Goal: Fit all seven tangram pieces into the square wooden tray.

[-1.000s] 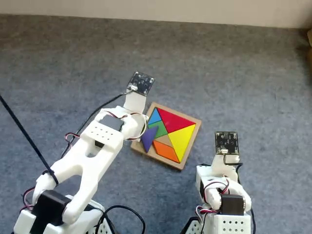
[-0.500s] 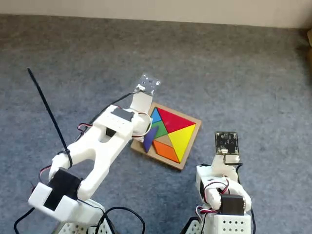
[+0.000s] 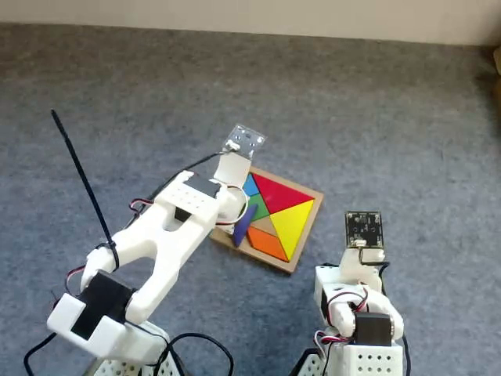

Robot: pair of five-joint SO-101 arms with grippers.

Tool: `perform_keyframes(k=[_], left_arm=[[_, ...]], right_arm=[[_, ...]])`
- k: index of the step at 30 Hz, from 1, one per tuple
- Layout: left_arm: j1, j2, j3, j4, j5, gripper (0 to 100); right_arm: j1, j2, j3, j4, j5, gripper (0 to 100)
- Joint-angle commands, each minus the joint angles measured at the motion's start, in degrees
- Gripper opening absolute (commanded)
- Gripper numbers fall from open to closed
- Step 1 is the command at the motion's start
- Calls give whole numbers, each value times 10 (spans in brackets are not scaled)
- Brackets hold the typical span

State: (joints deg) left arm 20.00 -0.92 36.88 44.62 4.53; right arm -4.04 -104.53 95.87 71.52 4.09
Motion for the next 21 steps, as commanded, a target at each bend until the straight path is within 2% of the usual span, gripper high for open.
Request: perform_keyframes(k=[1, 8, 16, 21], left_arm=[[11, -4, -29, 19, -1, 34], [10, -7, -32, 33, -1, 34], [-4, -106, -28, 33, -1, 34], [7, -107, -31, 18, 0, 34]], right_arm=[[8, -15, 74, 6, -1, 5], [8, -15, 74, 6, -1, 5], [8, -15, 74, 6, -1, 5], [11, -15, 74, 6, -1, 5]])
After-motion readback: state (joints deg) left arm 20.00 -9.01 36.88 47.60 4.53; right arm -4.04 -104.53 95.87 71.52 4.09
